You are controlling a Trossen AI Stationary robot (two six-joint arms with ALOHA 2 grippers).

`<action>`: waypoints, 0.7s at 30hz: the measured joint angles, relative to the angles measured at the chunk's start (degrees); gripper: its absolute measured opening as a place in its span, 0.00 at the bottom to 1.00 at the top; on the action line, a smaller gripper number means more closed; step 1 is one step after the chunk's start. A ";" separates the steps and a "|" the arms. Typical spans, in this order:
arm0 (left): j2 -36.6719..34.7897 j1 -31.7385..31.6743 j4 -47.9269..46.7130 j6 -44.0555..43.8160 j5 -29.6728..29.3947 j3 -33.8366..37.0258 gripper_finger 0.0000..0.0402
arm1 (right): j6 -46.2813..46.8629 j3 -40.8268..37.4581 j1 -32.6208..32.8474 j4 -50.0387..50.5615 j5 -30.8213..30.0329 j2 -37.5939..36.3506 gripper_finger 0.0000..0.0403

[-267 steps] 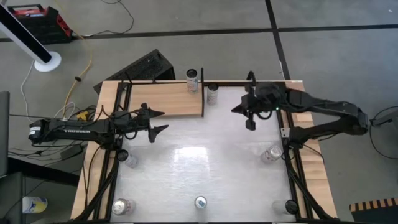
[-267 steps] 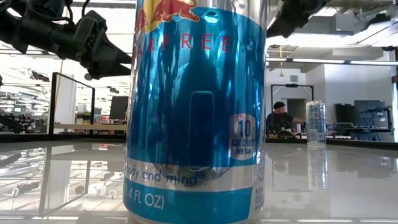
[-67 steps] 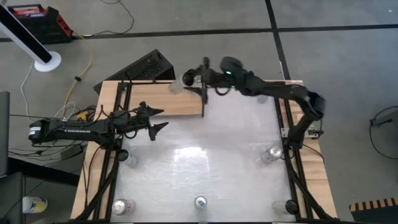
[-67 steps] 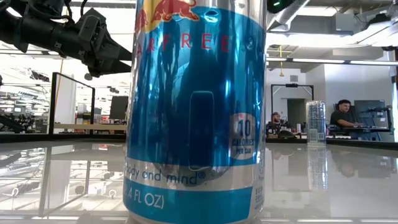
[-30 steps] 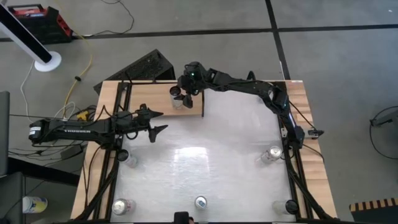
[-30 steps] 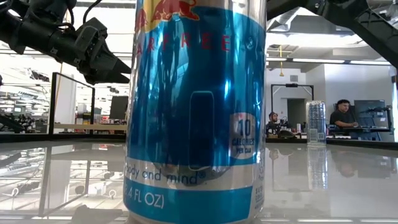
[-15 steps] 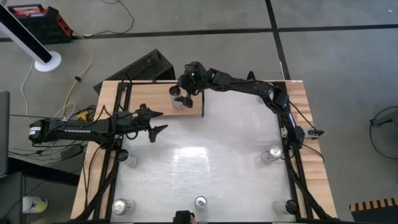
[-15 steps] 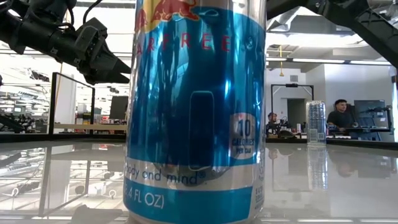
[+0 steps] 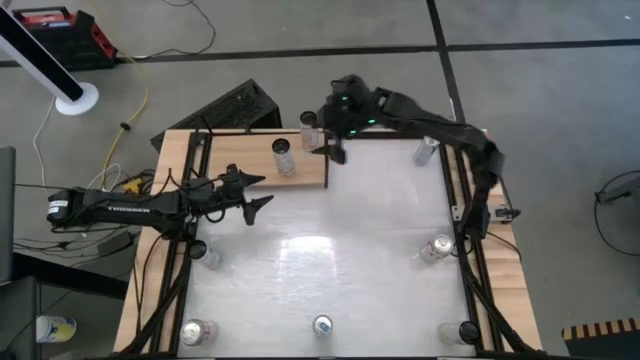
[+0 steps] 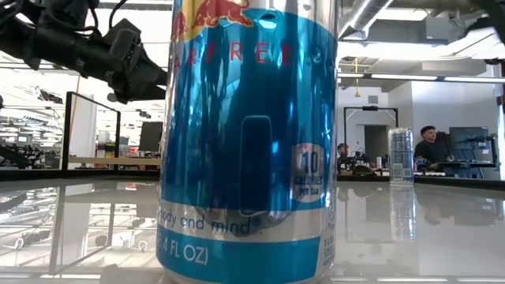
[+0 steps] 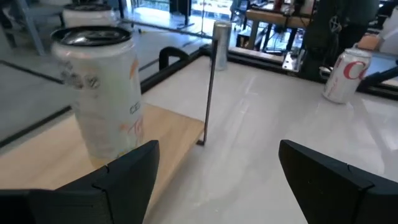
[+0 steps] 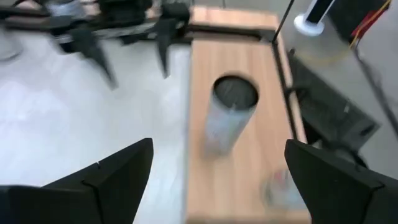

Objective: Place canned beverage on shelf
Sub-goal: Put the top tropical vibe celsius soda can beside the peach vibe celsius soda can on the shelf

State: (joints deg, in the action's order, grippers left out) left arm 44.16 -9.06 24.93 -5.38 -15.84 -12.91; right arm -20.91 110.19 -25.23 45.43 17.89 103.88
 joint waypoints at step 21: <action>28.91 -8.83 2.33 9.46 5.12 -12.92 0.44 | 2.47 -37.60 -0.05 -6.06 0.01 -34.44 0.96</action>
State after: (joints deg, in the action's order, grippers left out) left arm 73.07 -17.89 27.26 4.08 -10.71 -25.82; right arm -18.44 72.59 -25.28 39.37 17.90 69.44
